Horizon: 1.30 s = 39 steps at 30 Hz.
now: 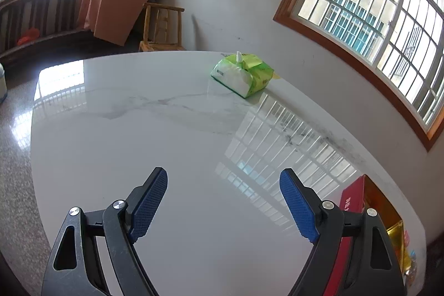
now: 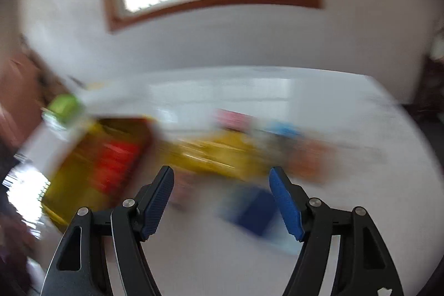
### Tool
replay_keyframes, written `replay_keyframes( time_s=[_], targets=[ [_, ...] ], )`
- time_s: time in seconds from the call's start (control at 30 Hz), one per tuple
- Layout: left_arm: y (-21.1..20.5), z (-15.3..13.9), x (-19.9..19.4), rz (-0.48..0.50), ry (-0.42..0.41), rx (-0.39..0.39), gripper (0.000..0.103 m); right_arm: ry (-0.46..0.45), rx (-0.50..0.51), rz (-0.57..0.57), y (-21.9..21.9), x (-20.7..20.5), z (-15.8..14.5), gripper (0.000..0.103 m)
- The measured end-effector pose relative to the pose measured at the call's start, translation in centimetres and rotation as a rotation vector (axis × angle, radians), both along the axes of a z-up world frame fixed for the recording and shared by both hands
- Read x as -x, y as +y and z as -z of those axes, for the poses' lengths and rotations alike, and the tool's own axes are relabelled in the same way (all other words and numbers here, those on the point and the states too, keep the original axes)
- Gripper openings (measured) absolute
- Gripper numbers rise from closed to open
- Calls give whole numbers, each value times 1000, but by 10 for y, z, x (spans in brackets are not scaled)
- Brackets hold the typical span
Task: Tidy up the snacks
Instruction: 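Grasp the pink wrapped bar with the left gripper while the right gripper reaches the blue packet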
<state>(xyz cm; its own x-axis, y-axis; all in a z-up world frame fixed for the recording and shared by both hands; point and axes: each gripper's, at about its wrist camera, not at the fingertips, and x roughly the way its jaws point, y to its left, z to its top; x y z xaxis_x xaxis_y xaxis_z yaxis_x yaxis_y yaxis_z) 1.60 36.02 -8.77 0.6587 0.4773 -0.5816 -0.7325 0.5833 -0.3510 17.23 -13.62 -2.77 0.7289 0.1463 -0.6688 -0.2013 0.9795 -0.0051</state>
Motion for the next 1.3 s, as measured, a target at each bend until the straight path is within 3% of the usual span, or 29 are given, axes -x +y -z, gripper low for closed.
replay_keyframes(
  time_s=[0.1,0.17,0.27,0.37,0.47,0.63,0.7,0.77,0.8,0.9,1.0,1.17,1.3],
  targets=[
    [-17,-9,-2,72,-16,-88,83,36,85,119,-62,-8,14,69],
    [-34,-17,-9,141,23,-166,83,62,98,185,-101,-15,22,69],
    [-85,-49,-13,366,47,-266,83,90,92,278,-144,-24,32,69],
    [-135,-81,-20,607,29,-234,84,95,68,325,-167,-28,40,69],
    [-199,-105,-53,913,104,-118,86,100,16,345,-181,-35,50,69],
    [-279,-108,-109,1136,218,-86,86,96,-53,340,-202,-30,53,69],
    [-297,-93,-140,1164,293,-29,86,126,-84,349,-207,-30,59,69],
    [-300,-73,-162,1154,341,77,86,143,-125,356,-215,-30,63,69],
    [-296,-60,-178,1167,371,180,86,149,-146,361,-218,-30,63,69],
    [-297,-33,-209,1124,434,290,86,159,-163,353,-218,-30,64,70],
    [-302,-21,-222,1092,491,263,86,161,-167,343,-216,-32,65,71],
    [-310,-1,-238,1078,543,283,86,156,-198,337,-219,-31,64,72],
    [-321,2,-243,1062,579,194,86,157,-203,327,-218,-32,64,76]
  ],
)
